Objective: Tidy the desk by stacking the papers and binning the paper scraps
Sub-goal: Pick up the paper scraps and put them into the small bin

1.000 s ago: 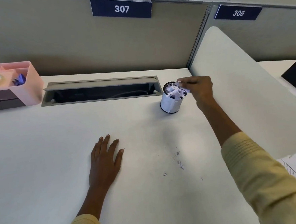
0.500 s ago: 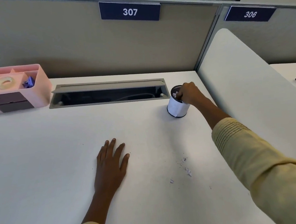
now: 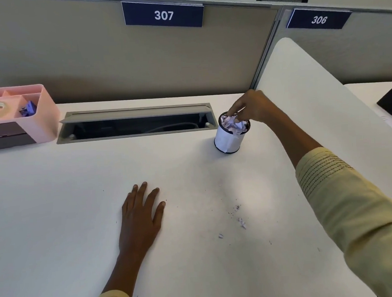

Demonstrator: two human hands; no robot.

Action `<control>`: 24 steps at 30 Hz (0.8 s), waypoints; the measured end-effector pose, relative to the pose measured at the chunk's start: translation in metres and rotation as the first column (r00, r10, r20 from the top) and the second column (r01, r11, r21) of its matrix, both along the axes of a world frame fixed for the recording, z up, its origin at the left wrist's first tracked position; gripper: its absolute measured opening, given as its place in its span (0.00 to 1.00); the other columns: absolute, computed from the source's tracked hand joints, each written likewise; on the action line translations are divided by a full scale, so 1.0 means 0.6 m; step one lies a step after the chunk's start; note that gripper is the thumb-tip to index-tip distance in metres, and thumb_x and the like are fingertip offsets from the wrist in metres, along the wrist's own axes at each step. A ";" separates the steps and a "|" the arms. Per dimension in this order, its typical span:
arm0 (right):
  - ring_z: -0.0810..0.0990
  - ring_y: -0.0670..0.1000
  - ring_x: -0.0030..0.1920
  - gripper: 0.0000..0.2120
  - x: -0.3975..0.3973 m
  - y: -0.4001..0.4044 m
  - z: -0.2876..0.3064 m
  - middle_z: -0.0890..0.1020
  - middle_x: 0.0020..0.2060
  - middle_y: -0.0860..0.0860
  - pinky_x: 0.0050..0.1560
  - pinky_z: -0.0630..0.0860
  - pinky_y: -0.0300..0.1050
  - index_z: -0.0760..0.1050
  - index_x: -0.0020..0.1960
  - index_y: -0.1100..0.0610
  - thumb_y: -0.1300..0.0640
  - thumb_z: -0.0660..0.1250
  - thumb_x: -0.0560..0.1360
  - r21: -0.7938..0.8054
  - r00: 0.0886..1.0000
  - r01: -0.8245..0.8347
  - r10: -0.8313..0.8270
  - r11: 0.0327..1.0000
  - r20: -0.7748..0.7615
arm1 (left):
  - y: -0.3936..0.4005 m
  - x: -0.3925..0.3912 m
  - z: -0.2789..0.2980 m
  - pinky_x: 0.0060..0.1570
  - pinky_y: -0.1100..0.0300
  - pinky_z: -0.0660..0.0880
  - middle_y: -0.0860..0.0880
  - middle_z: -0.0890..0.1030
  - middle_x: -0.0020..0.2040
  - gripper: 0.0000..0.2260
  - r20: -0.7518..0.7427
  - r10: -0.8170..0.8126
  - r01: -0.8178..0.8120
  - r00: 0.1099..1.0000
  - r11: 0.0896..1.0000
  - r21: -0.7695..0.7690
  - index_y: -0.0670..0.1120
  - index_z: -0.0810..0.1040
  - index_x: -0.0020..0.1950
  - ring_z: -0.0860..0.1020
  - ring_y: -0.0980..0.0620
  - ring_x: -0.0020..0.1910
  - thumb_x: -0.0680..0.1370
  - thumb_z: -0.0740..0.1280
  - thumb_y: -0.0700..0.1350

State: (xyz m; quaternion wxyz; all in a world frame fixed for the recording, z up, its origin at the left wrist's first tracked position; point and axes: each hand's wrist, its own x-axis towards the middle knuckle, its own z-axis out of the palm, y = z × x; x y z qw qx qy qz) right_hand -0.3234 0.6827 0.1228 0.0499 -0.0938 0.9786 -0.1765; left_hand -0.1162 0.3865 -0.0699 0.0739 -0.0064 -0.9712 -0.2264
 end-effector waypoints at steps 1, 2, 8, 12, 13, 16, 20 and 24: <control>0.77 0.43 0.35 0.13 0.012 0.003 0.006 0.84 0.43 0.54 0.31 0.65 0.22 0.83 0.50 0.59 0.69 0.70 0.67 -0.047 0.998 0.026 -0.028 0.999 -0.052 | -0.001 0.000 0.000 0.72 0.47 0.58 0.45 0.66 0.74 0.25 0.000 -0.001 0.001 1.000 1.000 0.002 0.49 0.72 0.69 0.60 0.44 0.75 0.78 0.51 0.59; 0.76 0.40 0.34 0.12 0.027 0.009 0.006 0.84 0.44 0.54 0.33 0.66 0.22 0.83 0.49 0.60 0.69 0.70 0.68 -0.123 0.991 0.067 -0.080 0.990 -0.107 | -0.001 0.000 -0.001 0.72 0.47 0.58 0.45 0.66 0.74 0.25 0.002 -0.001 0.001 1.000 1.000 0.005 0.49 0.72 0.69 0.60 0.44 0.75 0.78 0.51 0.59; 0.82 0.44 0.40 0.06 0.230 0.018 -0.140 0.85 0.41 0.53 0.50 0.79 0.44 0.82 0.44 0.53 0.63 0.69 0.71 -0.580 0.895 0.223 -0.400 0.784 -0.197 | -0.001 0.001 0.000 0.72 0.48 0.57 0.45 0.66 0.74 0.25 0.003 -0.002 0.003 1.000 1.000 -0.013 0.49 0.72 0.69 0.60 0.44 0.75 0.78 0.51 0.59; 0.63 0.50 0.73 0.37 0.378 -0.017 -0.270 0.66 0.72 0.50 0.73 0.57 0.41 0.65 0.72 0.59 0.36 0.63 0.72 -0.296 0.952 0.295 -0.305 0.908 0.015 | 0.000 0.001 0.002 0.72 0.48 0.57 0.45 0.66 0.74 0.25 0.008 0.002 -0.002 1.000 1.000 -0.013 0.49 0.72 0.69 0.59 0.44 0.75 0.78 0.50 0.59; 0.53 0.49 0.76 0.46 0.395 -0.028 -0.289 0.57 0.75 0.50 0.75 0.49 0.42 0.57 0.75 0.60 0.28 0.56 0.70 -0.200 0.966 0.254 -0.256 0.946 0.016 | 0.000 0.002 0.003 0.72 0.48 0.57 0.45 0.66 0.74 0.26 0.011 0.003 -0.003 1.000 1.000 -0.014 0.49 0.72 0.69 0.59 0.44 0.75 0.78 0.50 0.59; 0.49 0.51 0.76 0.46 0.425 -0.070 -0.306 0.53 0.76 0.54 0.76 0.47 0.46 0.54 0.76 0.62 0.28 0.50 0.73 -0.083 0.993 0.074 -0.081 0.994 -0.082 | -0.002 0.001 0.002 0.72 0.47 0.58 0.45 0.66 0.74 0.26 0.015 0.007 -0.007 1.000 1.000 -0.011 0.49 0.72 0.69 0.59 0.44 0.75 0.78 0.50 0.59; 0.69 0.55 0.69 0.19 0.450 -0.070 -0.307 0.71 0.69 0.56 0.65 0.71 0.46 0.72 0.68 0.55 0.55 0.57 0.78 -0.028 0.944 -0.058 0.045 0.998 -0.328 | 0.000 0.002 0.004 0.71 0.46 0.59 0.45 0.66 0.74 0.26 0.010 0.007 -0.007 1.000 1.000 -0.008 0.49 0.73 0.69 0.60 0.44 0.75 0.78 0.50 0.59; 0.78 0.57 0.61 0.28 0.475 -0.042 -0.282 0.78 0.62 0.55 0.50 0.81 0.46 0.77 0.62 0.57 0.69 0.53 0.67 0.185 0.890 -0.127 0.194 0.974 -0.413 | -0.002 0.002 0.003 0.72 0.46 0.58 0.45 0.66 0.74 0.26 0.010 0.008 -0.008 1.000 1.000 0.001 0.49 0.72 0.69 0.59 0.44 0.75 0.77 0.50 0.60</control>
